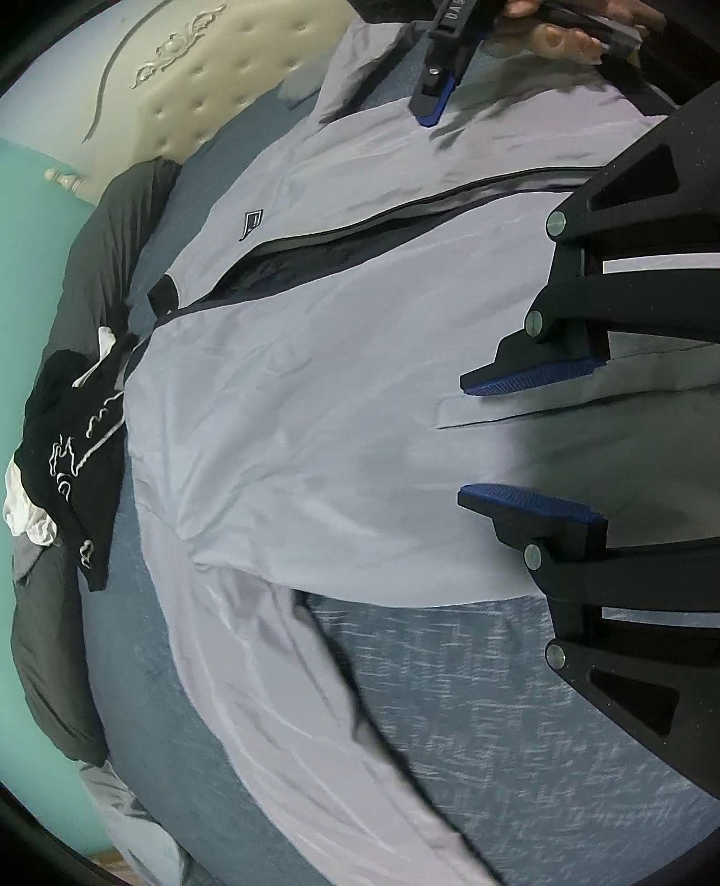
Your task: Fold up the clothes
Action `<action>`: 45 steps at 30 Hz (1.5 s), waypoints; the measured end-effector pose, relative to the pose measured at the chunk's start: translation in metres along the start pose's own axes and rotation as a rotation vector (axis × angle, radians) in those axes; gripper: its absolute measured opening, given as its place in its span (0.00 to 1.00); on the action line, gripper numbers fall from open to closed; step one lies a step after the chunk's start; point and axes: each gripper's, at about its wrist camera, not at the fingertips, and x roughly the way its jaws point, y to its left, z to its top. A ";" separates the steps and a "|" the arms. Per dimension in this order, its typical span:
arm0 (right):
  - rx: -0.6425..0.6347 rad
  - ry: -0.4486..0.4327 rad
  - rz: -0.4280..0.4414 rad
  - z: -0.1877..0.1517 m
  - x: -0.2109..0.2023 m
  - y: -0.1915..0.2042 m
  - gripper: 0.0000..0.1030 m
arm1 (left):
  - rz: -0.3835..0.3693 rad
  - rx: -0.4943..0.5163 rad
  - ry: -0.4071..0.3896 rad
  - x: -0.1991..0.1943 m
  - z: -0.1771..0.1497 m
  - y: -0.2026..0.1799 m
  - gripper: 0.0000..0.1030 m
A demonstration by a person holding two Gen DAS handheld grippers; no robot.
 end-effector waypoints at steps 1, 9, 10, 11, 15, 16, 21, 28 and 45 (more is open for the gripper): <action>-0.003 0.008 -0.010 -0.003 -0.001 0.000 0.35 | 0.004 0.001 0.000 0.000 -0.002 -0.001 0.36; 0.001 0.085 -0.139 -0.012 -0.040 -0.019 0.35 | -0.007 0.035 -0.022 -0.011 -0.006 -0.011 0.40; -0.005 0.104 -0.159 -0.013 -0.046 -0.022 0.42 | -0.007 0.037 -0.026 -0.014 -0.006 -0.011 0.41; -0.016 0.118 -0.186 -0.016 -0.054 -0.025 0.48 | -0.006 0.040 -0.028 -0.016 -0.006 -0.012 0.41; -0.039 0.157 -0.286 -0.028 -0.086 -0.038 0.55 | 0.004 0.058 -0.034 -0.027 -0.008 -0.012 0.42; -0.030 0.166 -0.298 -0.032 -0.092 -0.042 0.55 | 0.001 0.053 -0.031 -0.030 -0.009 -0.010 0.43; 0.032 0.219 -0.292 -0.060 -0.114 -0.060 0.55 | -0.017 0.033 -0.001 -0.045 -0.018 0.004 0.45; 0.034 0.272 -0.260 -0.091 -0.118 -0.056 0.55 | -0.050 0.015 0.081 -0.071 -0.045 0.030 0.51; 0.104 0.283 -0.209 -0.116 -0.124 -0.068 0.54 | -0.111 -0.016 0.236 -0.066 -0.101 0.036 0.52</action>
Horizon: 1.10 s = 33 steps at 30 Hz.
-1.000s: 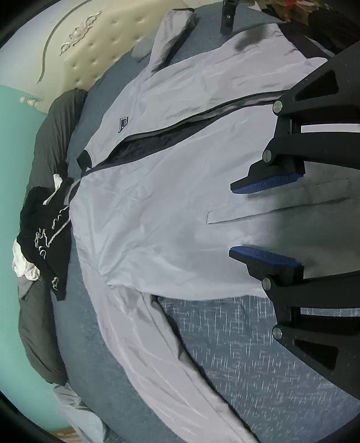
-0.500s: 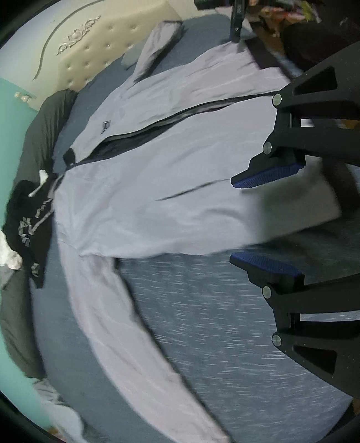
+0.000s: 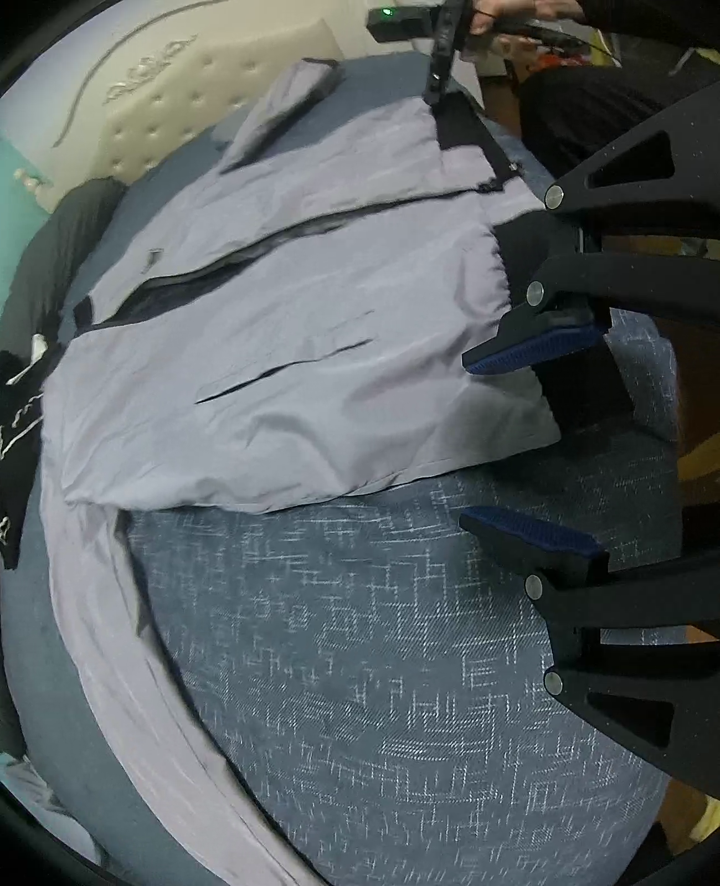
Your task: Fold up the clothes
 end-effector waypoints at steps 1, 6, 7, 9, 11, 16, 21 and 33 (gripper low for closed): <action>0.005 -0.001 0.007 -0.001 0.001 -0.002 0.49 | -0.006 0.002 0.007 0.002 -0.001 -0.001 0.52; -0.009 -0.015 0.029 -0.004 0.003 -0.007 0.26 | -0.011 0.008 0.025 0.010 -0.001 -0.003 0.52; -0.011 -0.021 0.032 -0.004 0.001 -0.008 0.18 | -0.011 0.011 0.025 0.010 -0.001 -0.003 0.52; -0.015 -0.035 0.032 -0.004 -0.003 -0.010 0.12 | -0.003 0.021 0.026 0.011 -0.001 -0.005 0.52; -0.027 -0.042 0.027 -0.004 -0.010 -0.012 0.10 | 0.007 0.030 0.029 0.011 -0.001 -0.007 0.52; -0.051 -0.026 -0.018 -0.006 -0.018 -0.016 0.10 | 0.013 0.043 0.025 0.008 0.000 -0.012 0.52; -0.053 0.007 -0.057 -0.003 -0.009 -0.019 0.10 | 0.025 0.056 0.036 0.007 -0.002 -0.014 0.52; -0.069 -0.113 -0.089 0.008 -0.047 0.000 0.29 | 0.020 0.061 -0.002 -0.006 0.004 -0.017 0.52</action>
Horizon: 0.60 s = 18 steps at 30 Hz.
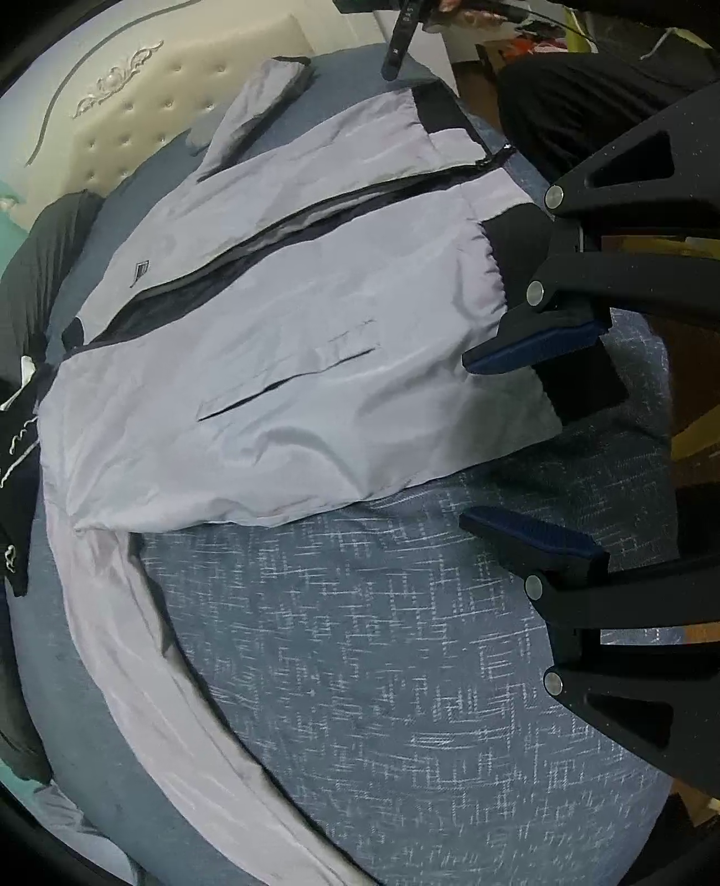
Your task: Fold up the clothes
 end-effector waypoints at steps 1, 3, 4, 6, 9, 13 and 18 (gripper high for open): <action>-0.016 -0.003 0.011 0.002 0.000 0.005 0.29 | -0.002 0.002 -0.002 0.000 0.001 0.000 0.52; -0.045 0.013 0.039 0.004 0.006 0.015 0.29 | -0.005 0.005 -0.006 -0.001 0.004 -0.001 0.52; -0.064 0.029 0.048 0.003 0.012 0.021 0.29 | -0.006 0.007 -0.008 -0.001 0.006 -0.001 0.52; -0.103 0.071 0.054 0.004 0.026 0.029 0.28 | -0.009 0.011 -0.012 -0.002 0.009 -0.002 0.52; -0.086 0.145 0.054 0.005 0.053 0.030 0.28 | -0.014 0.016 -0.018 -0.003 0.013 -0.003 0.52; -0.107 0.193 0.024 0.005 0.074 0.036 0.28 | -0.016 0.015 -0.028 -0.013 0.012 0.003 0.52; -0.106 0.164 0.051 0.012 0.064 0.036 0.28 | -0.015 0.010 -0.044 -0.017 0.016 0.006 0.52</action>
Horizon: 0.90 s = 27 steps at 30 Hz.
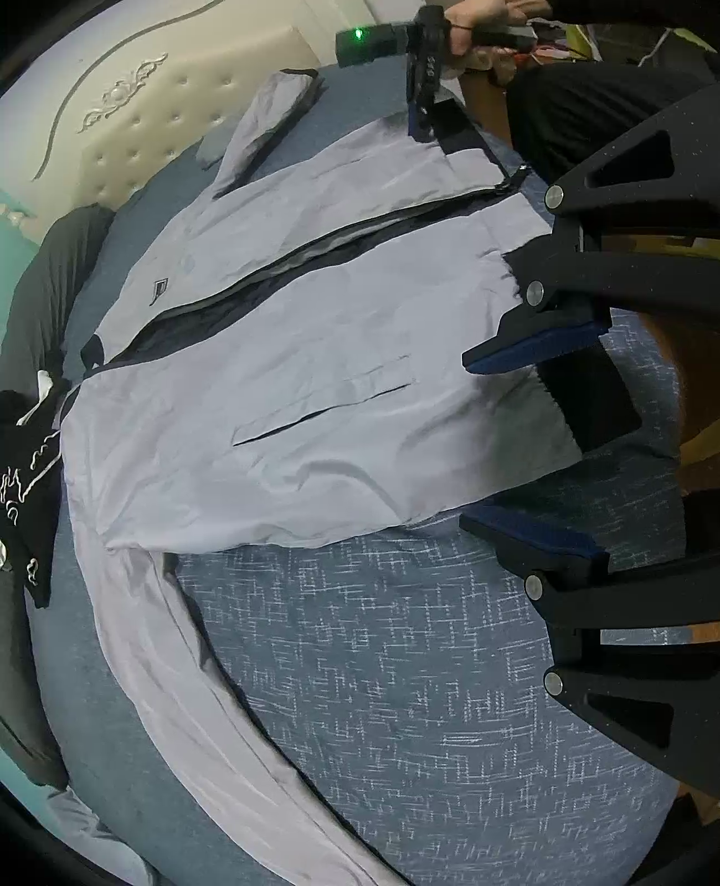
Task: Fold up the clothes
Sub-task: 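Open the right tool and move it to the black sleeve cuff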
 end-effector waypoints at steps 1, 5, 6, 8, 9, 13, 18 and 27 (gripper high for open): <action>0.012 -0.023 0.016 0.002 -0.007 -0.003 0.28 | 0.001 -0.002 -0.004 0.001 0.003 0.000 0.52; 0.083 -0.166 0.001 0.011 -0.054 -0.037 0.28 | 0.008 -0.019 -0.023 0.004 0.013 0.000 0.52; 0.113 -0.199 -0.012 0.014 -0.067 -0.051 0.29 | 0.010 -0.023 -0.028 0.005 0.015 0.000 0.52; 0.174 -0.261 -0.010 0.017 -0.090 -0.079 0.34 | 0.014 -0.032 -0.038 0.006 0.021 0.001 0.52; 0.197 -0.291 -0.019 0.020 -0.100 -0.093 0.40 | 0.016 -0.037 -0.043 0.007 0.023 0.001 0.52; 0.289 -0.400 -0.080 0.029 -0.135 -0.144 0.41 | 0.029 -0.051 -0.063 0.009 0.036 -0.002 0.52; 0.388 -0.537 -0.087 0.032 -0.170 -0.193 0.44 | 0.040 -0.053 -0.080 0.014 0.052 -0.014 0.52; 0.624 -0.690 -0.117 0.019 -0.203 -0.291 0.62 | 0.066 -0.096 -0.121 0.022 0.078 -0.019 0.52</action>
